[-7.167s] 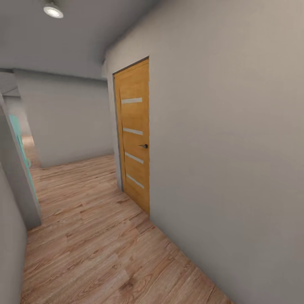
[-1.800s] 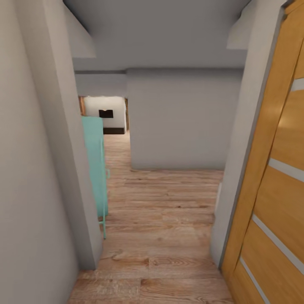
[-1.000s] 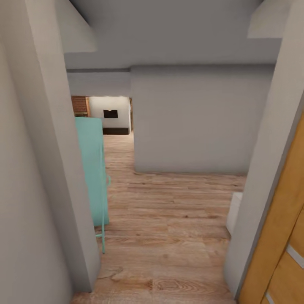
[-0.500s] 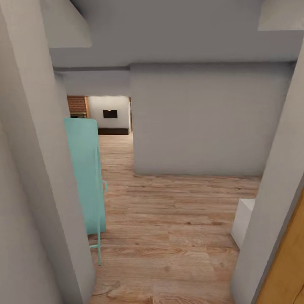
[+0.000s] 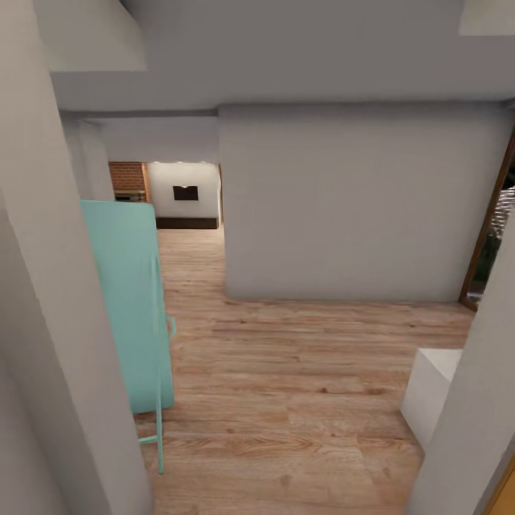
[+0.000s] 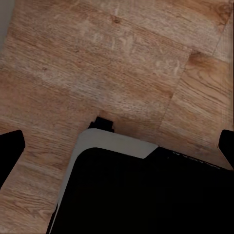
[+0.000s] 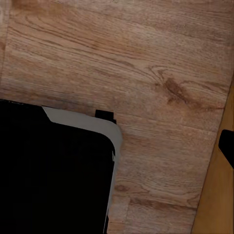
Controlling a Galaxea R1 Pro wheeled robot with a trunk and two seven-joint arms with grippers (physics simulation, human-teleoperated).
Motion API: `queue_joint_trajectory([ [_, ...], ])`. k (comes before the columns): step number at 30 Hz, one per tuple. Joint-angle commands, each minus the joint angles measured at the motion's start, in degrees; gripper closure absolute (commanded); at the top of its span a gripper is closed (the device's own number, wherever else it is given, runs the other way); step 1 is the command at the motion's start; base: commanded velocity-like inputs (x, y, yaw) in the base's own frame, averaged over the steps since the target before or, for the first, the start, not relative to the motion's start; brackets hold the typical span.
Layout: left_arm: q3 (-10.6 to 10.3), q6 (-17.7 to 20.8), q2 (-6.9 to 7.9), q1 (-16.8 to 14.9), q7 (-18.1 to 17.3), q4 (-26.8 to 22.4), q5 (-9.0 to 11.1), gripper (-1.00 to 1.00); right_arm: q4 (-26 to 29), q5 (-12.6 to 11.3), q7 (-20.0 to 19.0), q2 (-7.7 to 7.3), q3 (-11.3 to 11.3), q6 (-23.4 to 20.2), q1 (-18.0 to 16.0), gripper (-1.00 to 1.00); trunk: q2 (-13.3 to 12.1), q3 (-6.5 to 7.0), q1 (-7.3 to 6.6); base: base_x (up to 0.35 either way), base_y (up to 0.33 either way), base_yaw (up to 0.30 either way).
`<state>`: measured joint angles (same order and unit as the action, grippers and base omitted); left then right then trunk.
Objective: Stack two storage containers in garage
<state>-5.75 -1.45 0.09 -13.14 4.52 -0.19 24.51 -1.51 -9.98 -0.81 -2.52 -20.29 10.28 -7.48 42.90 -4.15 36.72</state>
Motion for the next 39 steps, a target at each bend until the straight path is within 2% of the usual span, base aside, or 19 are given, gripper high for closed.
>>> queue_joint_trajectory([
  [1, -0.5, -0.1, -0.01, 0.0, 0.1, 0.0, 0.5, -1.0, -0.2, -0.6, -0.1, -0.02, -0.5, 0.3, -0.1, -1.0, 0.1, -0.09, 0.05, 0.324, 0.0, 0.0],
  [20, -0.5, 0.0, -0.01, 0.0, 0.1, 0.0, 0.4, -1.0, -0.2, -0.6, -0.1, -0.11, -0.6, 0.2, -0.1, -1.0, 0.1, -0.09, 0.05, 0.324, -0.004, 0.0],
  [39, -0.5, 0.0, 0.08, 0.0, 0.1, 0.0, 0.5, -1.0, -0.2, -0.6, 0.0, -0.11, -0.6, 0.1, -0.1, -1.0, 0.1, -0.09, 0.05, 0.323, -0.089, 0.0],
])
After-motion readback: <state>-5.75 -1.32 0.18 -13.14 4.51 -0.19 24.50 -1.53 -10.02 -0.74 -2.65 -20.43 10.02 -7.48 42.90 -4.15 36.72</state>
